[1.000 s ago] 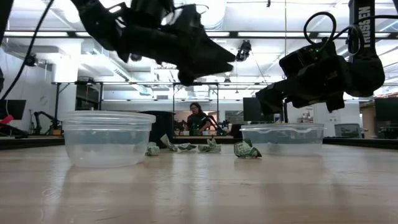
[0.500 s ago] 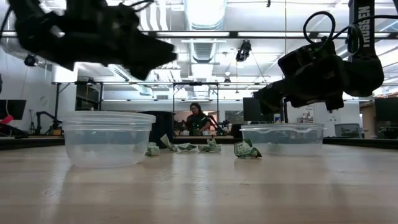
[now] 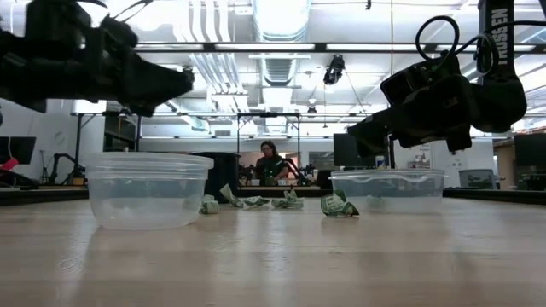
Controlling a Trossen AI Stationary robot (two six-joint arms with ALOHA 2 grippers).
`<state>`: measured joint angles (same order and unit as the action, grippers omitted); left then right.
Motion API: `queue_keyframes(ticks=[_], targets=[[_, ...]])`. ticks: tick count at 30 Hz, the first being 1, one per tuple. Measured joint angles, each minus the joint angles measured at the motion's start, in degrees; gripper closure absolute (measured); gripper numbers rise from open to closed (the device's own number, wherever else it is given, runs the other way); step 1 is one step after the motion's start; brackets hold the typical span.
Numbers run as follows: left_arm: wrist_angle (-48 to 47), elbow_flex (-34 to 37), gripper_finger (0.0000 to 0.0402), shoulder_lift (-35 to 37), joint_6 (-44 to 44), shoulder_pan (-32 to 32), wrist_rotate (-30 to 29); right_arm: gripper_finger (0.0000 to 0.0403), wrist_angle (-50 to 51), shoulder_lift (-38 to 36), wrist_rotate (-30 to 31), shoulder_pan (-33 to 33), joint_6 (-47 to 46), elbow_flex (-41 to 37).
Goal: Pick and place Stevia / Truvia into bins
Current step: Put the green stevia packet into the top transparent container
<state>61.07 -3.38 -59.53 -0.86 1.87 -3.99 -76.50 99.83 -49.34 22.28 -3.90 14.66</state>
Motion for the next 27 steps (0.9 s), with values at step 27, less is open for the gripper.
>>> queue_keyframes(ticks=[27], targets=[[-34.01,2.98,0.026,33.63,-0.2,0.0,0.24,0.0179,0.03,0.0,-0.02,0.0,-0.11,-0.02]])
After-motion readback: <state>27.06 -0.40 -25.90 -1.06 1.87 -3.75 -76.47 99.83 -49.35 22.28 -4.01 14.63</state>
